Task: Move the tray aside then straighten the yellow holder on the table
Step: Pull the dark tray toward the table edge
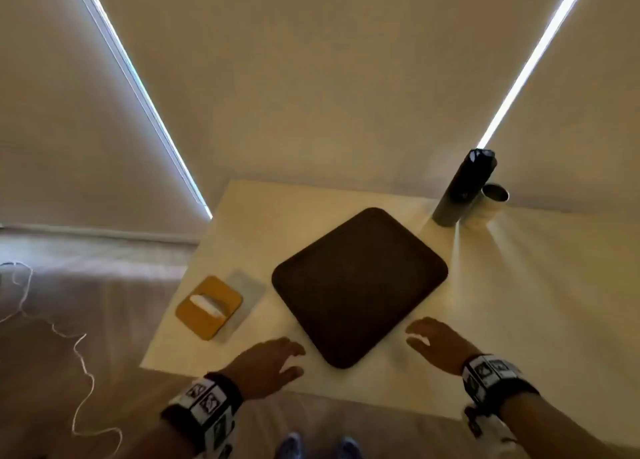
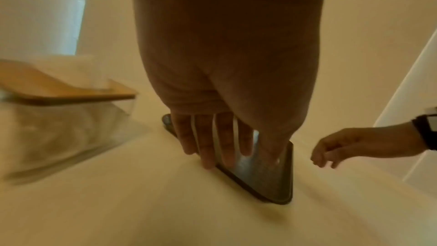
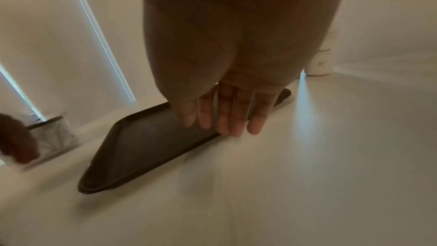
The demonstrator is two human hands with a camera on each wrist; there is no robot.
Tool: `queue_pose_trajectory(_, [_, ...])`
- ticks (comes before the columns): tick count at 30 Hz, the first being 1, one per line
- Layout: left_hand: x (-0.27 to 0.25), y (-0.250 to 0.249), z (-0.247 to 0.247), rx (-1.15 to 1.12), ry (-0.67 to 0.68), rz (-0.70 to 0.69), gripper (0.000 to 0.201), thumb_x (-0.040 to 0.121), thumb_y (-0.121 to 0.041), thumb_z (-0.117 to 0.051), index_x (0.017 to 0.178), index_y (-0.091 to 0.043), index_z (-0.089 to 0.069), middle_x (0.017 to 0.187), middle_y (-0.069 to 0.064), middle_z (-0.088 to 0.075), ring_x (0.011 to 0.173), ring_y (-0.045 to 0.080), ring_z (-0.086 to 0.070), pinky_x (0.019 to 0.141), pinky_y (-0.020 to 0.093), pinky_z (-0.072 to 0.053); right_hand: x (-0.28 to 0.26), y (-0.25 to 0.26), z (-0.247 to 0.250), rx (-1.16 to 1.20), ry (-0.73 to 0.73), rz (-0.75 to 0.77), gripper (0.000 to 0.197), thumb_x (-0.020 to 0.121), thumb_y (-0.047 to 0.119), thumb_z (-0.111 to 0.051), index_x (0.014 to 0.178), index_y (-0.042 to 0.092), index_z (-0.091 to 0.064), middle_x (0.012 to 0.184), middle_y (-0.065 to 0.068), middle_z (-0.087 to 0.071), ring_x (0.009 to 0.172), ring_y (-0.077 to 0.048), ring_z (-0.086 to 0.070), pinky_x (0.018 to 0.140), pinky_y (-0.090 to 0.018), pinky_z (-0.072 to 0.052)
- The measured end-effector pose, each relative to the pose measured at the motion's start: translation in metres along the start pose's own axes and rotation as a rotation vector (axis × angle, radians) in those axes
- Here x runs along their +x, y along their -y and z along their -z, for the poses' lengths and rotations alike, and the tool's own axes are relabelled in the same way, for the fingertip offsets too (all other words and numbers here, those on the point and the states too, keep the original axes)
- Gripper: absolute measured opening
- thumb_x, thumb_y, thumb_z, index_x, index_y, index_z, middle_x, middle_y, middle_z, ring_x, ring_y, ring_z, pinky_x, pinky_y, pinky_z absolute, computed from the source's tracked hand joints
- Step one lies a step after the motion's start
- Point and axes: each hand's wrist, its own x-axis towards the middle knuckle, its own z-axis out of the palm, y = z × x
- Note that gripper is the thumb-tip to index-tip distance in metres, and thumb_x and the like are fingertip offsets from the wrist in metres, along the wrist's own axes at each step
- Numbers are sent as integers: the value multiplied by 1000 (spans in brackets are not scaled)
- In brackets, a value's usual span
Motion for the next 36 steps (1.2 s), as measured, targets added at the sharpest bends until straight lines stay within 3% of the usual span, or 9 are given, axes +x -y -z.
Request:
queue_pose_trajectory(2, [35,-15,-5,41,-42,-36,62,93,-67,-38,141,-31,-46,145,-3,-51,129,19,-51,108,35,-41,18,-6,2,-5,-77,41,33,96,38,-54,124,20,-59,130,-5,-53,118,-25,-53,100,-32,-38])
queue_pose_trajectory(4, [66,-34,-12,52,-48,-59,51,98,-49,-50,143,-26,-46,145,1,-50,127,22,-51,106,35,-41,33,-8,5,-36,-125,54,34,93,28,-61,125,17,-59,133,-9,-52,117,-30,-53,100,-40,-42])
queue_pose_trajectory(7, [101,-56,-40,34,-32,-82,55,98,-47,-51,147,-24,-42,145,5,-47,129,26,-47,108,40,-39,48,-12,-6,-124,-156,87,39,89,20,-65,127,12,-59,135,-13,-51,117,-33,-54,100,-45,-45])
queue_pose_trajectory(11, [125,-77,-70,54,-54,-66,57,98,-45,-51,148,-22,-39,146,8,-45,130,29,-45,108,46,-40,68,-20,-7,-228,-192,211,31,81,6,-70,112,6,-68,116,-19,-61,101,-39,-60,89,-49,-49])
queue_pose_trajectory(17, [134,-79,-89,-73,-177,-35,43,100,-29,-51,142,-20,-49,135,7,-51,120,26,-51,101,42,-45,74,-32,-8,-299,-208,376,24,80,9,-74,104,10,-72,100,-16,-63,82,-35,-62,71,-44,-52])
queue_pose_trajectory(26, [117,-49,-83,-48,-242,-61,41,99,-16,-52,139,-20,-54,129,7,-55,115,26,-52,95,42,-49,65,-26,-24,-299,-238,494,32,80,9,-70,112,17,-70,96,-7,-66,79,-26,-60,71,-37,-45])
queue_pose_trajectory(32, [117,-12,-56,-18,-279,-22,38,98,-13,-52,134,-22,-60,125,6,-58,111,28,-53,91,44,-49,79,5,-35,-234,-234,465,35,81,5,-72,113,18,-69,95,-4,-66,81,-24,-58,68,-35,-47])
queue_pose_trajectory(36, [131,12,-27,7,-304,-2,38,97,-11,-52,132,-23,-61,124,5,-59,110,27,-54,89,40,-48,100,30,-36,-169,-277,378,30,84,8,-72,112,18,-70,93,-3,-65,79,-24,-57,67,-36,-46])
